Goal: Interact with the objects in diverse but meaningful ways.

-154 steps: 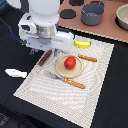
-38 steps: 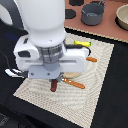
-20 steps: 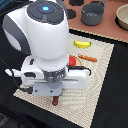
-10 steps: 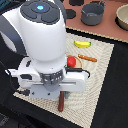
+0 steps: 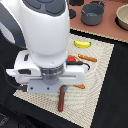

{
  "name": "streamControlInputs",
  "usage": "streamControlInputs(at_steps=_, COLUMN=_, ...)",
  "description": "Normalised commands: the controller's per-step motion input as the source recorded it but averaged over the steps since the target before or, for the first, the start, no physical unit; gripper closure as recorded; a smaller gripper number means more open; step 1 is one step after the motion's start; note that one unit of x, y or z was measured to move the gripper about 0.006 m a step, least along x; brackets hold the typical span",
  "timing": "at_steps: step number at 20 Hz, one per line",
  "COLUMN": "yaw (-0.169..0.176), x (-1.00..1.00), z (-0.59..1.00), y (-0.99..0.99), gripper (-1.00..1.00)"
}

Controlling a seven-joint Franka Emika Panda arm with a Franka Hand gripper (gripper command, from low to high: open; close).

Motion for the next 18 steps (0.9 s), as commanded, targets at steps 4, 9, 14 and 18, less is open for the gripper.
streamControlInputs(at_steps=4, yaw=0.069, x=-0.92, z=0.00, y=0.13, gripper=-1.00)
streamControlInputs(at_steps=9, yaw=0.062, x=-0.96, z=0.00, y=0.12, gripper=-1.00)
streamControlInputs(at_steps=14, yaw=0.065, x=-0.97, z=0.00, y=0.12, gripper=-1.00)
streamControlInputs(at_steps=18, yaw=0.063, x=-0.99, z=0.00, y=0.13, gripper=-1.00)
